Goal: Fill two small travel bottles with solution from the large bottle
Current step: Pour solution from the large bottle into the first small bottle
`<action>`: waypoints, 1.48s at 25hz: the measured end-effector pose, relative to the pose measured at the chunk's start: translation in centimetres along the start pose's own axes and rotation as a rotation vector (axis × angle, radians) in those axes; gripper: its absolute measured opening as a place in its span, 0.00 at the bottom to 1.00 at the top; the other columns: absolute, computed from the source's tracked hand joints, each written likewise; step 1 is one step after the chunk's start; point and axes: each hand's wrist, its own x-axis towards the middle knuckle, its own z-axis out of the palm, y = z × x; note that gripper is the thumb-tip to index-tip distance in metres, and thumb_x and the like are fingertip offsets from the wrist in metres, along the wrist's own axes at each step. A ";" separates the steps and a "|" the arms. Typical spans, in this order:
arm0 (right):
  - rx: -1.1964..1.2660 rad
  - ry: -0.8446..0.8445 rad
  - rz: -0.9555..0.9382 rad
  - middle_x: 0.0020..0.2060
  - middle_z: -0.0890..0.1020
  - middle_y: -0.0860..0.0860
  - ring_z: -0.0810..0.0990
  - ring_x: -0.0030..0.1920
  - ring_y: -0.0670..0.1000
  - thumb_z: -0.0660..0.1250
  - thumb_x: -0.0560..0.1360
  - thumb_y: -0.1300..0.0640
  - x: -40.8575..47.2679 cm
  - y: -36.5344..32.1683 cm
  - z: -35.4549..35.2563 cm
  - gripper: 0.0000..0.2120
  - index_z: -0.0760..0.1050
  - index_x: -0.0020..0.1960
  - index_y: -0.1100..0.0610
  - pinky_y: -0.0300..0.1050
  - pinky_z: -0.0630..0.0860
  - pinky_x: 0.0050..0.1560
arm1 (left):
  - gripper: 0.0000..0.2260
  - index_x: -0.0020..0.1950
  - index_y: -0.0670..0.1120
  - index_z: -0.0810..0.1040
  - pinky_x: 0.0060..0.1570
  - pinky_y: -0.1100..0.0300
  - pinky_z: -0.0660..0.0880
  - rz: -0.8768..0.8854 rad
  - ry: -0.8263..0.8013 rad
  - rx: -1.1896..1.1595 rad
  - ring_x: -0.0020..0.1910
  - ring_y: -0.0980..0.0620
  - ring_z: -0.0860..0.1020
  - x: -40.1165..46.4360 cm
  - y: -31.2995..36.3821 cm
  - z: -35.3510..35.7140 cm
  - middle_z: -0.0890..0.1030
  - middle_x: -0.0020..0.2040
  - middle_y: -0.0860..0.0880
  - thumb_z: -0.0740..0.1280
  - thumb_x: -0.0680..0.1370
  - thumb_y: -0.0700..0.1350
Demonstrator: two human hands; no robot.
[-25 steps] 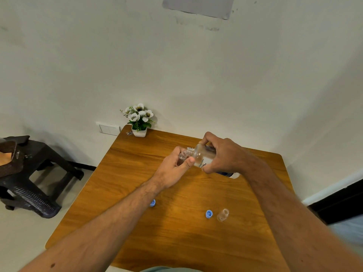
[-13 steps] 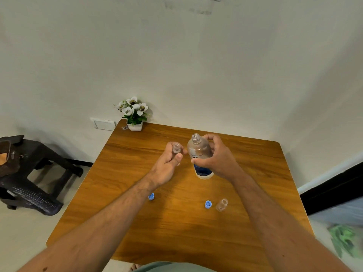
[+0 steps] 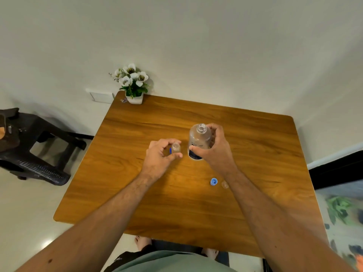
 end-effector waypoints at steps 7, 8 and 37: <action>-0.016 0.015 0.056 0.60 0.77 0.45 0.79 0.58 0.44 0.82 0.64 0.56 -0.5 2.6 2.3 0.38 0.66 0.68 0.53 0.27 0.75 0.51 | 0.18 0.54 0.70 0.78 0.60 0.54 0.69 -0.279 0.036 0.205 0.58 0.51 0.62 -1.3 -3.9 0.7 0.69 0.53 0.55 0.78 0.68 0.58; -0.009 0.018 0.066 0.60 0.77 0.45 0.79 0.58 0.44 0.82 0.64 0.56 -0.6 2.8 2.4 0.37 0.66 0.67 0.52 0.27 0.75 0.51 | 0.17 0.53 0.71 0.77 0.61 0.53 0.69 -0.294 0.030 0.222 0.58 0.51 0.61 -1.5 -4.4 0.9 0.68 0.54 0.54 0.78 0.68 0.59; -0.040 0.016 0.078 0.61 0.78 0.46 0.78 0.59 0.45 0.83 0.64 0.54 -1.1 3.2 1.6 0.38 0.66 0.67 0.52 0.27 0.76 0.51 | 0.37 0.76 0.53 0.62 0.66 0.52 0.59 0.019 -0.012 0.404 0.68 0.54 0.60 -2.5 -3.9 0.4 0.70 0.67 0.54 0.72 0.68 0.44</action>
